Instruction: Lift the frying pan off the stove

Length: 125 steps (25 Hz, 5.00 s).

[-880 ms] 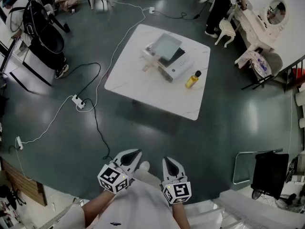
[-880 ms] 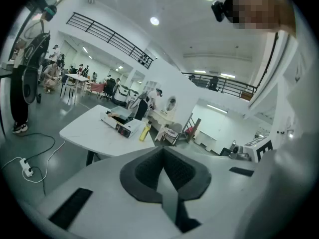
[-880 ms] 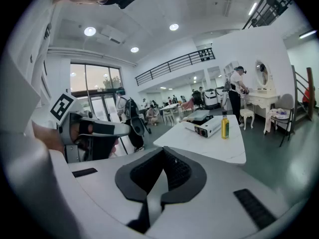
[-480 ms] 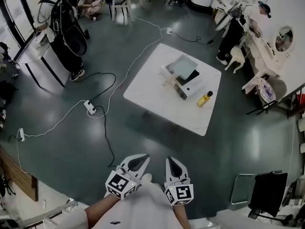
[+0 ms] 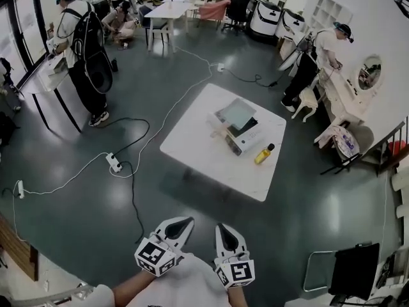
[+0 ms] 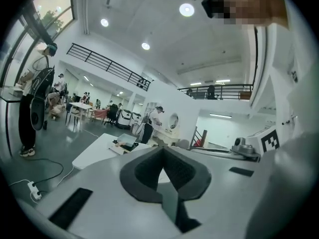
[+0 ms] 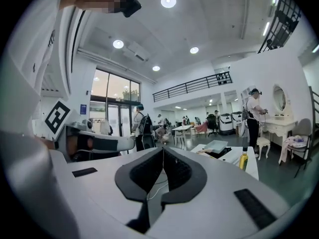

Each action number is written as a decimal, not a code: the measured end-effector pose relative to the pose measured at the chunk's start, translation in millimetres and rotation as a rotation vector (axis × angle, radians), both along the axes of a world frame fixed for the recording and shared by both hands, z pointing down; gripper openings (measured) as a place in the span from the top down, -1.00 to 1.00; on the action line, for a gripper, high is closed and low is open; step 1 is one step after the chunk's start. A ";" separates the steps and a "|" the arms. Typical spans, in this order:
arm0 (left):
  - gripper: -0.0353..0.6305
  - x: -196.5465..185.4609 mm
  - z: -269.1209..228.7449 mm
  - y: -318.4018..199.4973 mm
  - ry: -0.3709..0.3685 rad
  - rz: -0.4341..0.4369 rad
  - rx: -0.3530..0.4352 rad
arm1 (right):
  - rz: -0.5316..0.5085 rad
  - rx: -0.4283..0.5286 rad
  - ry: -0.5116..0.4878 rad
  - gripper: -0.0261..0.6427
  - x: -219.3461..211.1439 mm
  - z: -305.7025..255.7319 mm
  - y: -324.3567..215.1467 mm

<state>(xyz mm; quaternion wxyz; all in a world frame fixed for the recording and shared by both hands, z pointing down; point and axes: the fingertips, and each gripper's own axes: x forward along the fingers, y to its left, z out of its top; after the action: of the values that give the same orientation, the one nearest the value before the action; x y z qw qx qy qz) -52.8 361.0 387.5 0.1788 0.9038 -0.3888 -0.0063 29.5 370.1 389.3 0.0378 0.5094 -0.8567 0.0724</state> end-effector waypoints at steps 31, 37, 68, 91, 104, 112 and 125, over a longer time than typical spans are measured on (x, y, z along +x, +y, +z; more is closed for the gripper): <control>0.89 19.0 33.3 -346.9 0.024 0.028 -0.141 | 0.085 -0.130 -0.224 0.92 43.2 35.5 -346.3; 0.89 35.8 47.1 -402.7 0.006 0.048 -0.175 | 0.064 -0.174 -0.273 0.92 47.3 44.6 -411.2; 0.55 62.8 148.9 -453.5 0.078 0.077 -0.438 | 0.091 -0.463 -0.509 0.58 64.0 141.0 -493.9; 0.37 80.5 227.2 -477.2 0.151 0.064 -0.645 | 0.190 -0.708 -0.651 0.22 64.8 233.7 -545.3; 0.49 93.3 240.4 -480.2 0.253 0.105 -0.719 | 0.100 -0.751 -0.745 0.22 47.8 251.7 -561.1; 0.57 96.3 239.0 -478.6 0.280 0.114 -0.724 | 0.043 -0.766 -0.888 0.43 42.9 250.8 -563.3; 0.65 97.2 238.3 -477.5 0.311 0.102 -0.733 | 0.074 -0.782 -0.960 0.50 46.1 253.9 -561.4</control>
<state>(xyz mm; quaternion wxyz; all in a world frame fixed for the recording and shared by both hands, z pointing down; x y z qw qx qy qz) 44.4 -116.5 625.8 0.5462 0.7865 -0.2882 0.0051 75.5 -191.3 643.2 -0.1705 0.3977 -0.6699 0.6033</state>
